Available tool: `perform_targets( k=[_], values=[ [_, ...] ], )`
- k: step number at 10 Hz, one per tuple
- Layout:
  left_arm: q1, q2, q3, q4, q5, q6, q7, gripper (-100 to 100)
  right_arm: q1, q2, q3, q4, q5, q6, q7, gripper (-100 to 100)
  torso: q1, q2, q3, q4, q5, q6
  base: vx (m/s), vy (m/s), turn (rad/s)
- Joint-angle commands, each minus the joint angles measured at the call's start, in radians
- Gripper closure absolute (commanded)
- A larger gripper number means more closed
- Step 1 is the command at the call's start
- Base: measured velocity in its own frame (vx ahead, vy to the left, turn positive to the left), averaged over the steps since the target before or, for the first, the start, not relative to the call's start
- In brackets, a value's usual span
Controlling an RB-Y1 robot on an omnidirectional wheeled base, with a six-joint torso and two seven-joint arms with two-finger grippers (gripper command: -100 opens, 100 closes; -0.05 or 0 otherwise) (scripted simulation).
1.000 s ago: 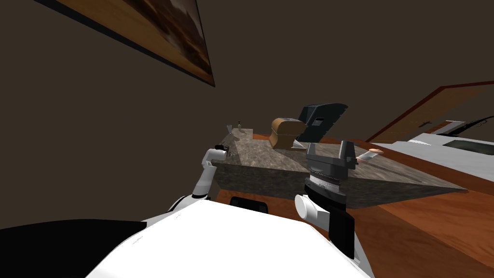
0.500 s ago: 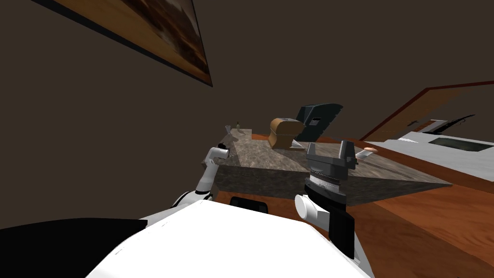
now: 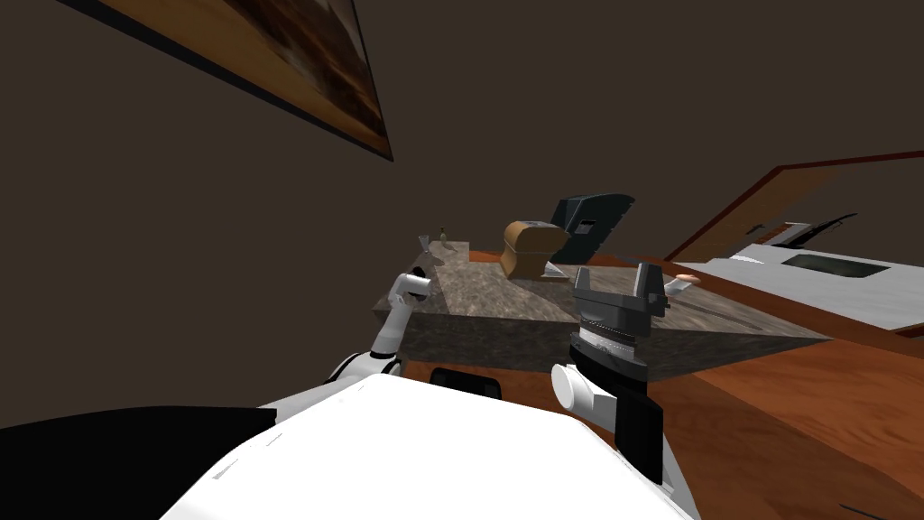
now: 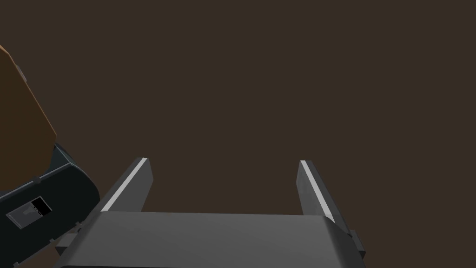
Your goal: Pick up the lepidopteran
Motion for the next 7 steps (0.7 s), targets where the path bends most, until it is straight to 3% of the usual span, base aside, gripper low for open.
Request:
perform_targets(
  k=[1, 5, 7],
  values=[
    [-0.014, -0.004, -0.006, 0.022, -0.01, 0.047, -0.002, -100, 0.0, 0.0, 0.0, 0.0, 0.0, 0.0, 0.0, 0, 0.0, 0.0, 0.0, 0.0, 0.0, 0.0, 0.036, 0.013, -0.056],
    [-0.038, -0.016, -0.02, 0.07, -0.033, 0.134, -0.004, -100, 0.0, 0.0, 0.0, 0.0, 0.0, 0.0, 0.0, 0, 0.0, -0.001, -0.001, 0.0, 0.0, 0.0, 0.06, 0.017, -0.048],
    [-0.037, -0.024, -0.027, 0.101, -0.04, 0.17, -0.005, -100, 0.0, 0.0, 0.0, 0.0, 0.0, 0.0, 0.0, 0, 0.001, -0.003, -0.002, -0.001, 0.0, 0.0, 0.118, 0.032, -0.063]
  ],
)
